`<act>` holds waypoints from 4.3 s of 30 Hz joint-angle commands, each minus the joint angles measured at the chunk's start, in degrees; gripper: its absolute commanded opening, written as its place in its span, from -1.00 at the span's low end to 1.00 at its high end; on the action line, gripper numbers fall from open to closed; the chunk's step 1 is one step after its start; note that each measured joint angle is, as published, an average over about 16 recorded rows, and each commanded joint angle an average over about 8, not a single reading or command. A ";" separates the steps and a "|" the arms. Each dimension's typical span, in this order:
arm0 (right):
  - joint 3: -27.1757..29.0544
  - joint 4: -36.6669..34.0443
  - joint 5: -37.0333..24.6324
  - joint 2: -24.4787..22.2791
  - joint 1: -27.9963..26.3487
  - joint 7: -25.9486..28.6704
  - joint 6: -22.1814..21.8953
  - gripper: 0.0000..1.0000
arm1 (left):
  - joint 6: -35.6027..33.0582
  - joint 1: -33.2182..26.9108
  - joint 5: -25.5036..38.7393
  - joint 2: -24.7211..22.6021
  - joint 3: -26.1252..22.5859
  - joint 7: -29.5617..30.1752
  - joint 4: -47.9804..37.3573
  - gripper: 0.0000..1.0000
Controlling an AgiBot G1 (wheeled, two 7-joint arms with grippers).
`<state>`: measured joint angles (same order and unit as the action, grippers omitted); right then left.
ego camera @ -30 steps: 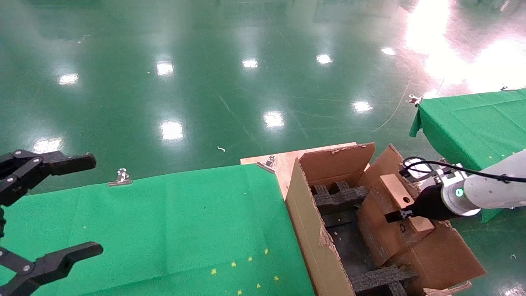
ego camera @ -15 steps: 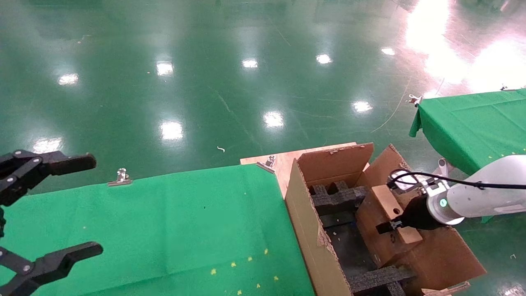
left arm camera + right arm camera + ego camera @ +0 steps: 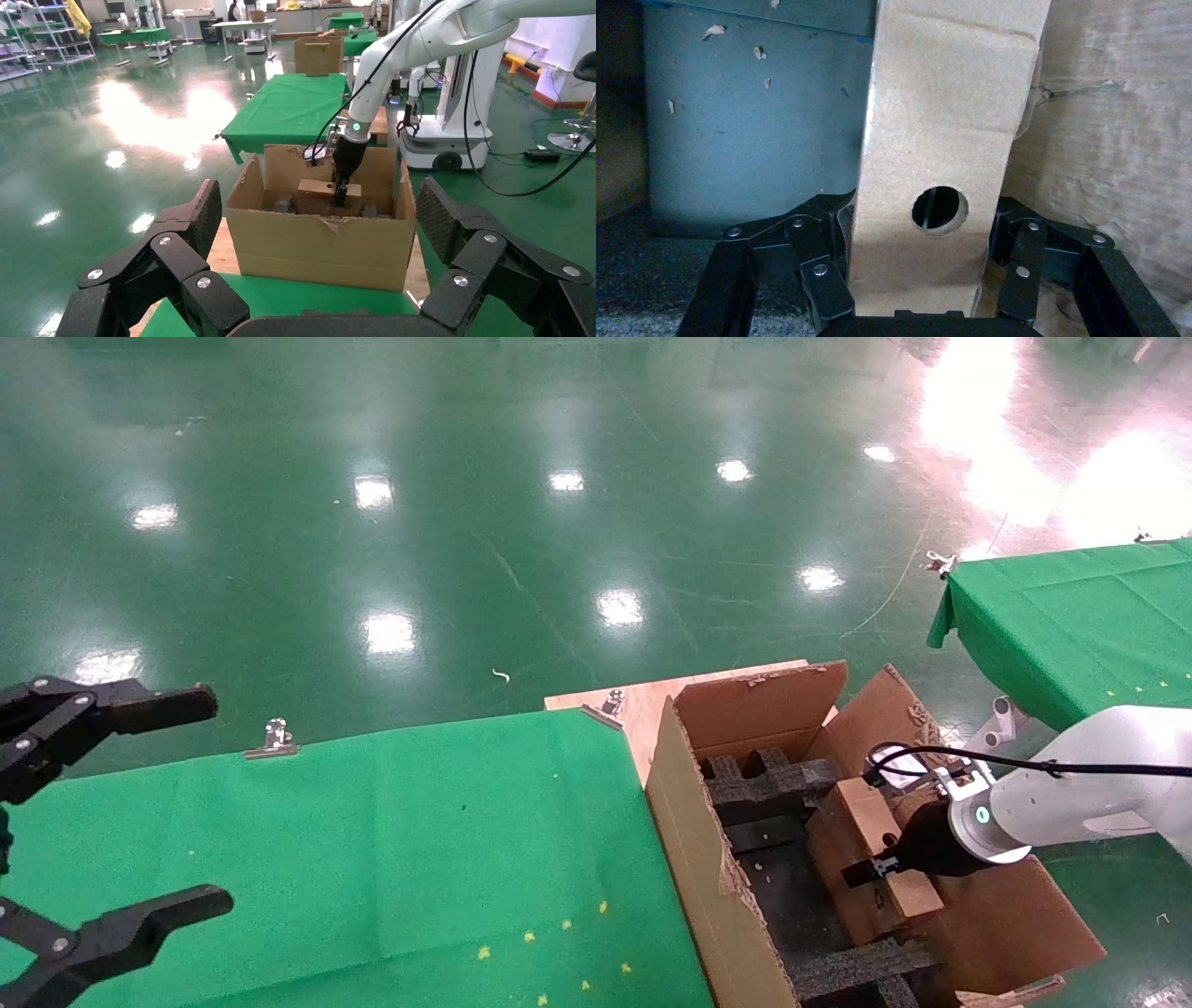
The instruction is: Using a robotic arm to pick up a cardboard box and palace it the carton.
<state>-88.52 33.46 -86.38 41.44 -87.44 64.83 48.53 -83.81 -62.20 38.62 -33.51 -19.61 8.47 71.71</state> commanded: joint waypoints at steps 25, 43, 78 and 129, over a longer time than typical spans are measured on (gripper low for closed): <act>0.29 -1.07 0.48 0.55 -0.61 -0.73 0.72 1.00 | 0.01 0.01 -0.02 0.00 -0.01 0.00 -0.01 1.00; 2.72 6.34 0.12 -3.51 -9.36 -0.48 0.92 1.00 | 0.01 0.00 -0.03 0.01 -0.02 -0.01 -0.02 1.00; 16.18 23.66 19.41 -11.73 -18.04 -2.45 14.97 1.00 | 0.04 0.01 -0.05 0.02 -0.02 -0.02 -0.04 1.00; 67.53 38.66 42.30 -6.89 22.00 -49.52 35.20 1.00 | 0.04 0.01 -0.07 0.03 -0.04 -0.03 -0.04 1.00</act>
<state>-21.26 72.04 -44.20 34.53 -65.65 15.55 83.63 -83.77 -62.19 38.55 -33.48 -19.65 8.44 71.67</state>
